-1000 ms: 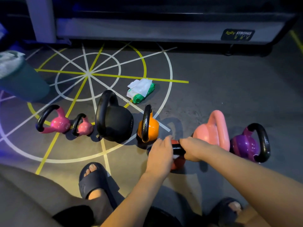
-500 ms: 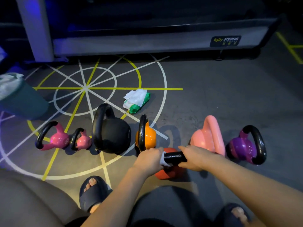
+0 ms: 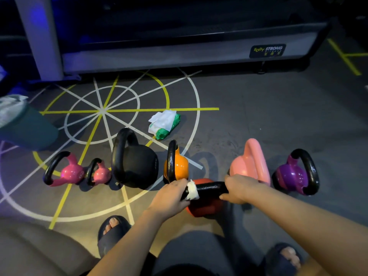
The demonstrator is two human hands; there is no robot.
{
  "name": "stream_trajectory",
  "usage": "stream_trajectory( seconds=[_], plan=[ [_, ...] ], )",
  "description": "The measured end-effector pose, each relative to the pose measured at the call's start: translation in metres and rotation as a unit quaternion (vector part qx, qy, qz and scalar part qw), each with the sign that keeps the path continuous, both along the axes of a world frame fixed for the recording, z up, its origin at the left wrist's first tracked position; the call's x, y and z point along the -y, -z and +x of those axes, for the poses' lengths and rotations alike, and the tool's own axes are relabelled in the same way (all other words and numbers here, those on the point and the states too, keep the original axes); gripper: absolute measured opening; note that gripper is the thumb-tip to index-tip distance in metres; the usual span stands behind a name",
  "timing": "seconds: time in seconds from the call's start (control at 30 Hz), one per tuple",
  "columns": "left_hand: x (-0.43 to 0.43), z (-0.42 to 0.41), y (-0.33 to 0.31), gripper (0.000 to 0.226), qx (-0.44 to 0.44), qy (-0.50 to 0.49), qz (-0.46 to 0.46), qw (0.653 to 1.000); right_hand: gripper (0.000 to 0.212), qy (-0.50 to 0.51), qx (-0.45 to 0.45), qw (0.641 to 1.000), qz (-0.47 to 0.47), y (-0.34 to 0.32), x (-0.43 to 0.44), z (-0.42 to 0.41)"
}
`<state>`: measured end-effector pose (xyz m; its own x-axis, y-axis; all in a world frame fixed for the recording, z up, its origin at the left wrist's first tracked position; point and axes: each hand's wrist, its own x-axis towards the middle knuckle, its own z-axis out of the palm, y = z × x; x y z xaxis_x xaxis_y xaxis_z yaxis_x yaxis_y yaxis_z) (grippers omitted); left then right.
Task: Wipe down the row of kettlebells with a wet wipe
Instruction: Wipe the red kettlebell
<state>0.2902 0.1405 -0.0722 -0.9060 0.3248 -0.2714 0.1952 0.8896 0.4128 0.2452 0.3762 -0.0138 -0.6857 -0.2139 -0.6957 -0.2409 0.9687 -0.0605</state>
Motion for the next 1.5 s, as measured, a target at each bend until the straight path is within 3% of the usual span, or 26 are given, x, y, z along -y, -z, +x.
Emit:
stream_trajectory(
  seconds=[0.23, 0.33, 0.43, 0.5, 0.6, 0.67, 0.73, 0.8, 0.9, 0.97, 1.07, 1.17, 1.23, 1.3, 1.4, 1.43, 1.5],
  plan=[
    [0.01, 0.022, 0.015, 0.037, 0.035, -0.077, 0.132, 0.988, 0.059, 0.034, -0.026, 0.995, 0.086, -0.01, 0.008, 0.01],
    [0.012, 0.028, 0.011, 0.044, 0.029, -0.07, 0.137, 0.988, 0.063, 0.082, 0.019, 0.994, 0.073, -0.011, 0.008, 0.018],
    [0.012, 0.033, 0.006, 0.033, 0.002, -0.092, 0.216, 0.972, 0.06, 0.215, 0.115, 0.97, -0.002, -0.013, 0.014, 0.023],
    [0.013, 0.032, 0.005, 0.021, -0.058, -0.165, 0.251, 0.952, 0.052, 0.359, 0.185, 0.907, -0.119, -0.012, 0.019, 0.03],
    [0.015, 0.018, 0.0, 0.009, -0.143, -0.267, 0.255, 0.919, 0.038, 0.572, 0.218, 0.723, -0.32, -0.004, 0.032, 0.052],
    [0.018, 0.004, -0.01, 0.011, -0.172, -0.297, 0.244, 0.907, 0.041, 0.64, 0.194, 0.64, -0.379, 0.002, 0.039, 0.058],
    [0.021, -0.009, -0.019, 0.01, -0.161, -0.319, 0.246, 0.901, 0.055, 0.669, 0.183, 0.594, -0.408, 0.008, 0.046, 0.053],
    [0.022, -0.022, -0.026, 0.019, -0.149, -0.32, 0.234, 0.906, 0.061, 0.68, 0.177, 0.579, -0.413, 0.012, 0.056, 0.044],
    [0.023, -0.046, -0.026, 0.041, -0.168, -0.237, 0.162, 0.943, 0.05, 0.711, 0.159, 0.544, -0.416, 0.016, 0.074, 0.032],
    [0.024, -0.066, -0.02, 0.044, -0.159, -0.171, 0.084, 0.969, 0.043, 0.738, 0.129, 0.523, -0.405, 0.024, 0.085, 0.024],
    [0.024, -0.092, -0.009, 0.039, -0.147, -0.091, 0.0, 0.985, 0.046, 0.758, 0.05, 0.549, -0.348, 0.042, 0.096, 0.014],
    [0.018, -0.111, -0.004, 0.027, -0.153, -0.042, -0.033, 0.987, 0.057, 0.78, 0.026, 0.527, -0.338, 0.047, 0.099, 0.007],
    [0.017, -0.12, 0.002, 0.024, -0.157, -0.036, -0.043, 0.986, 0.058, 0.774, 0.025, 0.539, -0.331, 0.048, 0.097, -0.001],
    [0.018, -0.125, 0.013, 0.023, -0.135, -0.031, -0.041, 0.989, 0.066, 0.736, 0.002, 0.599, -0.315, 0.047, 0.089, -0.004],
    [0.017, -0.122, 0.034, 0.021, -0.107, -0.045, 0.007, 0.993, 0.063, 0.59, -0.029, 0.762, -0.263, 0.042, 0.07, 0.002],
    [0.014, -0.121, 0.038, 0.023, -0.109, -0.075, 0.036, 0.99, 0.054, 0.551, -0.027, 0.786, -0.279, 0.04, 0.063, 0.004],
    [0.008, -0.123, 0.039, 0.027, -0.087, -0.183, 0.1, 0.974, 0.036, 0.524, 0.01, 0.777, -0.35, 0.037, 0.05, 0.005]
  ],
)
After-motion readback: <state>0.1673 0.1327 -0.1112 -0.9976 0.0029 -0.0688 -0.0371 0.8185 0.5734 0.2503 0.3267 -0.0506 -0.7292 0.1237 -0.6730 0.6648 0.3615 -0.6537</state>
